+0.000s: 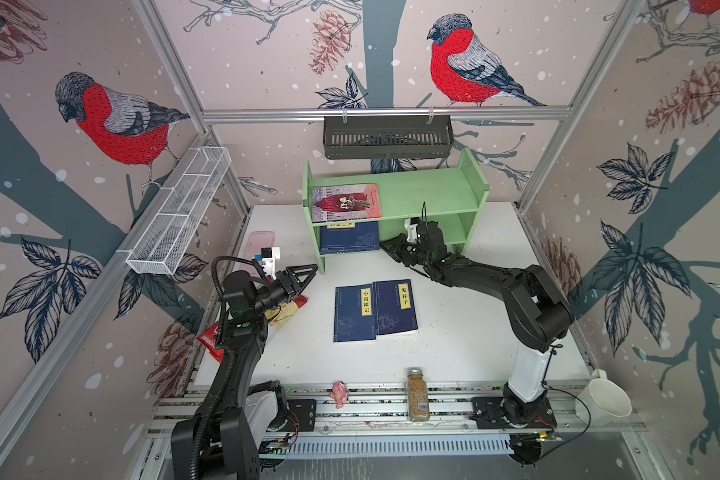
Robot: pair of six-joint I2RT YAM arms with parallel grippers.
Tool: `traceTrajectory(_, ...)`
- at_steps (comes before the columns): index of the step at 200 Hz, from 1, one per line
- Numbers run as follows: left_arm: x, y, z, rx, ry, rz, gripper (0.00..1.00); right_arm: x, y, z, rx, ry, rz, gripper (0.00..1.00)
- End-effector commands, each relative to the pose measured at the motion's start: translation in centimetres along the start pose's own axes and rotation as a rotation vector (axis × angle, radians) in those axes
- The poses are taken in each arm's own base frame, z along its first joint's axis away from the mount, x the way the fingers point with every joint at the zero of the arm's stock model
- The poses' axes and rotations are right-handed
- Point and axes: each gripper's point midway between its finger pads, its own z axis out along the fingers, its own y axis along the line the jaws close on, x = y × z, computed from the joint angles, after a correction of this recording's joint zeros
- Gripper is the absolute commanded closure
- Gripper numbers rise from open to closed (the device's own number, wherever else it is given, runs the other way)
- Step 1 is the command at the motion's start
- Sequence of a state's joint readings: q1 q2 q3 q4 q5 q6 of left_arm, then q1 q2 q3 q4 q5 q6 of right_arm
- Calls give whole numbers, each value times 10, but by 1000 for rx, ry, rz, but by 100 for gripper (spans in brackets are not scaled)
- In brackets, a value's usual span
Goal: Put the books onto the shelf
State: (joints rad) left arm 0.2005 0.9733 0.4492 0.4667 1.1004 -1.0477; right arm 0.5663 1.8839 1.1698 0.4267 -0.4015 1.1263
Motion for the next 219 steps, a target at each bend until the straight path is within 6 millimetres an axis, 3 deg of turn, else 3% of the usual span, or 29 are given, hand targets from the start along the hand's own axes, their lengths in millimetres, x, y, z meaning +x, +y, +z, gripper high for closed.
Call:
traceTrajectory(1,-2,-9,-1,33,3,47,51,-2,7,2,-30,0,-11,89)
traceTrajectory(138,-1,-10,-1,36,3,46,51,-1,3,6,-27,3,-5,87)
traceTrajectory(153,-1,-10,-1,35,3,45,51,-3,0,5,-20,-4,0,84)
traceTrajectory(191,-1,-8,-1,21,15,32,51,-11,-2,-16,-8,-58,9,76)
traceTrajectory(219,2,1,0,-31,41,25,49,-4,3,-38,7,-69,-13,72)
